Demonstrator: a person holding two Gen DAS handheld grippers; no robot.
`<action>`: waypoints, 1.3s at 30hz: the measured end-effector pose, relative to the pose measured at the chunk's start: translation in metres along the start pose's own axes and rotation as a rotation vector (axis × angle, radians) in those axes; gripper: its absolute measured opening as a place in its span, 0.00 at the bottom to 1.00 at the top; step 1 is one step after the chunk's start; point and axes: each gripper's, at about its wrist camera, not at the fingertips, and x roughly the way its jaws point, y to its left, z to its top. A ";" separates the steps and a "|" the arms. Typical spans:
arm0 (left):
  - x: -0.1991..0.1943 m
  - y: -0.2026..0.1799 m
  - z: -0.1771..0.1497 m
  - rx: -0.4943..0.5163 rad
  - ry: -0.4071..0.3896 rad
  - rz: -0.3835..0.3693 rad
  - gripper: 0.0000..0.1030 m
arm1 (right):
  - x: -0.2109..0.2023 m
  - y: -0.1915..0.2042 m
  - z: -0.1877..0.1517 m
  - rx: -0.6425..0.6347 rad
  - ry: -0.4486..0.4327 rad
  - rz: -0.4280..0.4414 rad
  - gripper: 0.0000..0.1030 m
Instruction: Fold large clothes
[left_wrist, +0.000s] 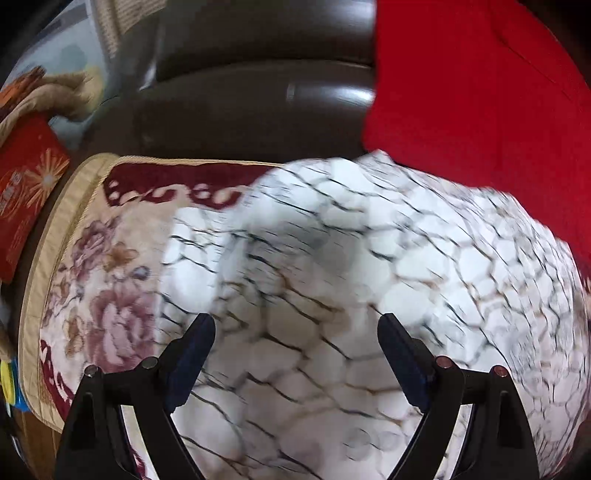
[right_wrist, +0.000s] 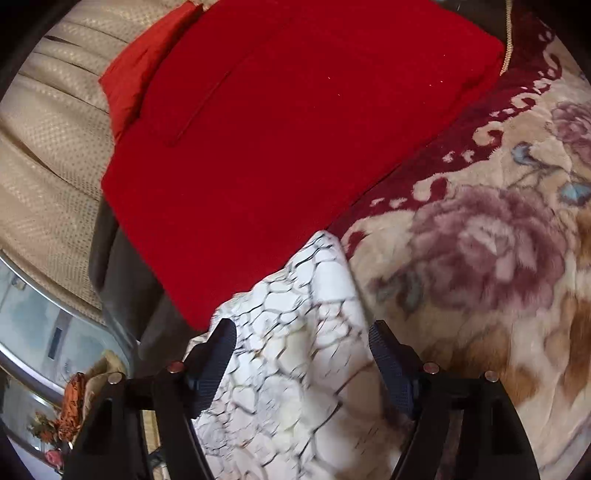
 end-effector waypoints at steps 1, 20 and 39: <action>0.004 0.001 0.002 -0.003 0.016 -0.002 0.87 | 0.009 -0.001 0.001 0.001 0.044 -0.011 0.75; -0.025 -0.008 -0.034 0.084 0.011 -0.004 0.87 | 0.024 -0.008 -0.021 0.025 0.152 -0.137 0.42; 0.049 -0.040 0.043 0.108 0.090 0.053 0.89 | 0.021 0.038 -0.055 -0.215 0.165 -0.066 0.55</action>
